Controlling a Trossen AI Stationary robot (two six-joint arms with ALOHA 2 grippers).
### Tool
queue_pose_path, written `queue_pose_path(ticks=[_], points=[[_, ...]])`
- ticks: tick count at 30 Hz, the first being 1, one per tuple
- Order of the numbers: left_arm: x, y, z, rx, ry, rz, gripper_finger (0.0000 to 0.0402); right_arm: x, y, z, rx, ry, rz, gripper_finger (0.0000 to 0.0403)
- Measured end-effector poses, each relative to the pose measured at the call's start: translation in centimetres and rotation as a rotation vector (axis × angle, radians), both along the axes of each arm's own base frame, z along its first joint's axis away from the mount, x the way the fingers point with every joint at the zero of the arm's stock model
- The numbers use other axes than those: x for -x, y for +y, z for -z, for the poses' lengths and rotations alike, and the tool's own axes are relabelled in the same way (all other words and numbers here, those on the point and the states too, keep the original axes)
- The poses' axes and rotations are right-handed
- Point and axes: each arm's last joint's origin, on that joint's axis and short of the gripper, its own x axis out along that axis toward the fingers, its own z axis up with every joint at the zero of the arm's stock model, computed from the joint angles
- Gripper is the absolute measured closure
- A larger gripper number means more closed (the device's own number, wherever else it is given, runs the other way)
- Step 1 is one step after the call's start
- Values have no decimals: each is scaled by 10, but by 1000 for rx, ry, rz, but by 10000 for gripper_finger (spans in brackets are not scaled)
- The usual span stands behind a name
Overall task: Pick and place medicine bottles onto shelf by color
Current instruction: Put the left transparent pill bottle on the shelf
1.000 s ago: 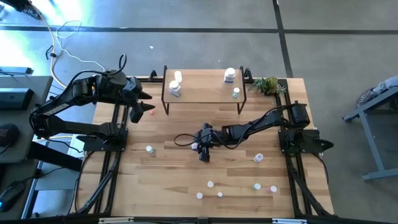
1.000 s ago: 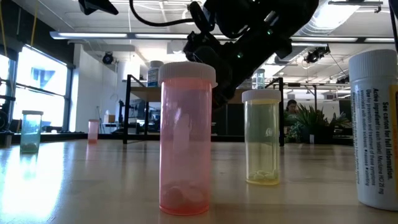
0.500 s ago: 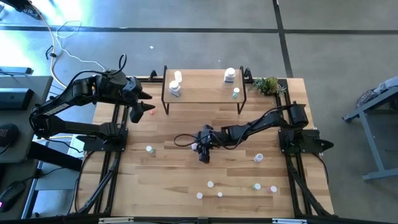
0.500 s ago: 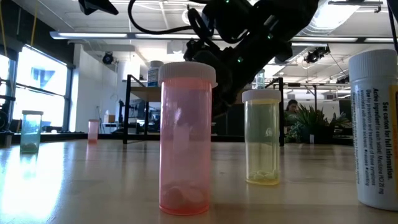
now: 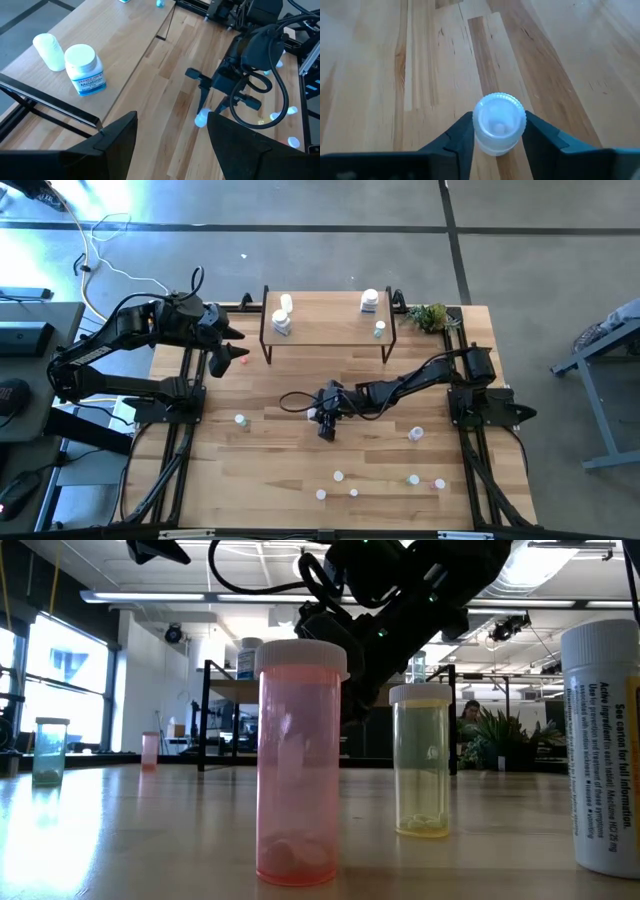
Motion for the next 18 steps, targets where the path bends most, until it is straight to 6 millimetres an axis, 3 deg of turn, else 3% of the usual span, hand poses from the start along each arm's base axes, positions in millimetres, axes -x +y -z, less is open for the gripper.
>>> queue_pose_path(ticks=[10,18], points=[[0,0,0,0,0,0,170,-1,0,-5,-19,-35,13,279],[0,0,0,0,0,0,170,4,-5,-42,26,-142,94,285]])
